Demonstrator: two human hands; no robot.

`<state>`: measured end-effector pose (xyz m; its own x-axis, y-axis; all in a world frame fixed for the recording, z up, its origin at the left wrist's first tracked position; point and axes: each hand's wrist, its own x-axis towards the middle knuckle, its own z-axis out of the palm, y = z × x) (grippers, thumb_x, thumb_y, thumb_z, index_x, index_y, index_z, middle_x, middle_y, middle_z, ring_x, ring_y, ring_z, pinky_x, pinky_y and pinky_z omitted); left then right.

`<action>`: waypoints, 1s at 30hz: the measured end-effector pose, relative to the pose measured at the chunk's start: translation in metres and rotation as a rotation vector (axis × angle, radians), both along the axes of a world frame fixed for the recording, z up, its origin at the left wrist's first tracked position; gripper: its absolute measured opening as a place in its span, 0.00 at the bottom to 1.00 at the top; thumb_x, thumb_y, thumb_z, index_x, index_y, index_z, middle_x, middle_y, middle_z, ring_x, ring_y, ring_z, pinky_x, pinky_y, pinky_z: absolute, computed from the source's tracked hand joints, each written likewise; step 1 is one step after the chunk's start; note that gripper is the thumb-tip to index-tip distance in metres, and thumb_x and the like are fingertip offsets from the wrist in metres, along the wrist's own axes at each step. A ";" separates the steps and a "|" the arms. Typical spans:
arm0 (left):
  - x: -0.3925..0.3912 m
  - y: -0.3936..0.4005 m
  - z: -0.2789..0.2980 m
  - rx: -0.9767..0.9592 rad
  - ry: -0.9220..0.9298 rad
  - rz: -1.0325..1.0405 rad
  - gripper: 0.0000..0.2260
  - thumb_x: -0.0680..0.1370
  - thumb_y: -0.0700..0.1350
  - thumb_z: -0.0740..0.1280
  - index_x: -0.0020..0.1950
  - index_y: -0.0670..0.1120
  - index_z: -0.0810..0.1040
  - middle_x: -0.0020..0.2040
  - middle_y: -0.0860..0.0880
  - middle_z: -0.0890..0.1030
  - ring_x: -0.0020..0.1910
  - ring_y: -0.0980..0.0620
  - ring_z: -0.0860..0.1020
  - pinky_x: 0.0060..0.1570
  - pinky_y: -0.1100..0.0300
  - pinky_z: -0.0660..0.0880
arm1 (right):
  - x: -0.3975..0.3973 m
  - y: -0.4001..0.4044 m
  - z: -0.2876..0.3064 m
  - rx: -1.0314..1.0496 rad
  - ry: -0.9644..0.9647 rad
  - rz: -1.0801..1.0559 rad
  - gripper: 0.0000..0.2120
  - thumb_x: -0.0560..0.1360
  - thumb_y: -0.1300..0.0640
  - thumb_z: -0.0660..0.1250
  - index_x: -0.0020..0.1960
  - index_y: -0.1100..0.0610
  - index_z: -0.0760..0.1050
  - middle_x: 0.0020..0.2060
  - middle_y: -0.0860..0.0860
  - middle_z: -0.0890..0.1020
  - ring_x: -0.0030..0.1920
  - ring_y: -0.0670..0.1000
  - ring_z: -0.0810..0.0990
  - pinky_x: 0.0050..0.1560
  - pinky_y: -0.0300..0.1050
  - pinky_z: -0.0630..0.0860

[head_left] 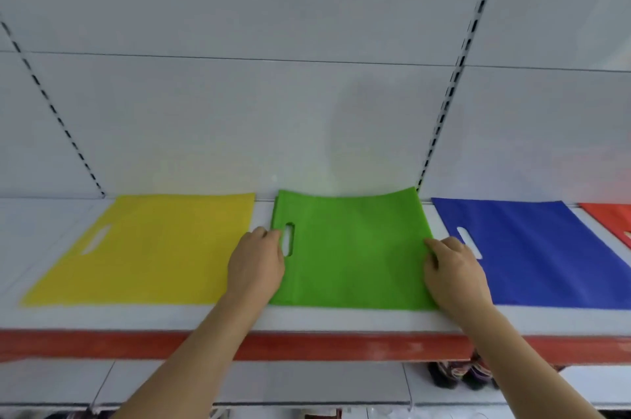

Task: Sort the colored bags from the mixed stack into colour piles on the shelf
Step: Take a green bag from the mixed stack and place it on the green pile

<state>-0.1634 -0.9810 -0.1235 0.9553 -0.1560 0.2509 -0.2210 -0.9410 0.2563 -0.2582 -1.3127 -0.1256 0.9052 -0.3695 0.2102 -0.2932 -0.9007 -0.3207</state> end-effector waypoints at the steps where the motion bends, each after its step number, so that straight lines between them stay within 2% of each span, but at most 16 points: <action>1: -0.001 -0.001 0.000 0.027 -0.003 0.009 0.13 0.83 0.43 0.62 0.64 0.46 0.81 0.53 0.47 0.80 0.50 0.45 0.78 0.46 0.50 0.76 | 0.001 0.000 -0.001 -0.017 0.015 0.005 0.18 0.82 0.58 0.64 0.70 0.59 0.79 0.56 0.56 0.81 0.57 0.61 0.76 0.53 0.57 0.78; 5: -0.004 -0.002 0.002 0.121 -0.005 0.025 0.12 0.84 0.43 0.61 0.64 0.46 0.80 0.55 0.47 0.80 0.51 0.45 0.77 0.48 0.51 0.76 | 0.001 0.006 0.001 -0.061 0.071 0.019 0.19 0.81 0.52 0.65 0.68 0.59 0.79 0.57 0.55 0.80 0.59 0.60 0.75 0.58 0.58 0.77; 12: -0.005 -0.004 0.005 0.217 0.017 0.067 0.12 0.83 0.41 0.61 0.63 0.47 0.80 0.56 0.47 0.79 0.55 0.45 0.75 0.49 0.53 0.74 | 0.001 0.009 0.002 -0.166 0.166 0.012 0.19 0.82 0.44 0.59 0.62 0.54 0.80 0.62 0.52 0.76 0.63 0.58 0.73 0.60 0.54 0.77; 17: -0.005 -0.005 0.007 0.281 0.005 0.071 0.14 0.82 0.44 0.60 0.64 0.49 0.80 0.59 0.48 0.78 0.58 0.45 0.74 0.53 0.53 0.74 | 0.002 0.005 0.002 -0.232 0.188 0.051 0.22 0.84 0.42 0.56 0.67 0.53 0.78 0.73 0.53 0.71 0.74 0.58 0.66 0.71 0.55 0.71; 19: -0.007 -0.002 0.011 0.230 -0.050 0.076 0.13 0.82 0.46 0.61 0.62 0.47 0.82 0.59 0.47 0.79 0.59 0.43 0.75 0.55 0.49 0.74 | 0.004 0.006 0.004 -0.276 0.152 0.083 0.24 0.84 0.41 0.56 0.69 0.55 0.76 0.75 0.55 0.71 0.77 0.59 0.63 0.76 0.56 0.67; 21: -0.013 0.004 0.016 0.160 -0.118 0.092 0.13 0.80 0.46 0.65 0.61 0.43 0.83 0.59 0.44 0.80 0.60 0.40 0.75 0.56 0.45 0.74 | 0.008 0.012 0.008 -0.289 0.116 0.126 0.28 0.84 0.40 0.55 0.76 0.56 0.72 0.78 0.57 0.68 0.80 0.60 0.59 0.80 0.57 0.62; 24: -0.030 0.019 0.022 0.137 -0.200 0.137 0.16 0.79 0.48 0.68 0.64 0.42 0.82 0.64 0.41 0.79 0.66 0.37 0.74 0.65 0.40 0.71 | 0.020 0.034 0.019 -0.281 0.083 0.232 0.32 0.84 0.37 0.53 0.81 0.55 0.65 0.81 0.57 0.64 0.83 0.60 0.56 0.82 0.58 0.58; 26: -0.044 0.032 0.024 0.142 -0.212 0.185 0.20 0.79 0.51 0.69 0.67 0.41 0.80 0.68 0.39 0.77 0.70 0.36 0.72 0.70 0.38 0.68 | 0.028 0.060 0.024 -0.273 0.053 0.317 0.34 0.83 0.35 0.50 0.82 0.54 0.65 0.82 0.57 0.63 0.83 0.60 0.56 0.82 0.60 0.58; 30: -0.070 0.073 0.028 0.173 -0.200 0.290 0.24 0.80 0.54 0.68 0.71 0.42 0.78 0.74 0.38 0.73 0.75 0.35 0.68 0.74 0.36 0.64 | 0.035 0.130 0.032 -0.253 0.018 0.490 0.39 0.81 0.32 0.42 0.82 0.53 0.65 0.83 0.58 0.61 0.84 0.60 0.55 0.82 0.60 0.57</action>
<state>-0.2332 -0.9079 -0.0958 0.9010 0.0570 0.4300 0.0308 -0.9972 0.0677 -0.2230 -1.1825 -0.0939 0.9628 0.1565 0.2203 0.1767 -0.9814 -0.0750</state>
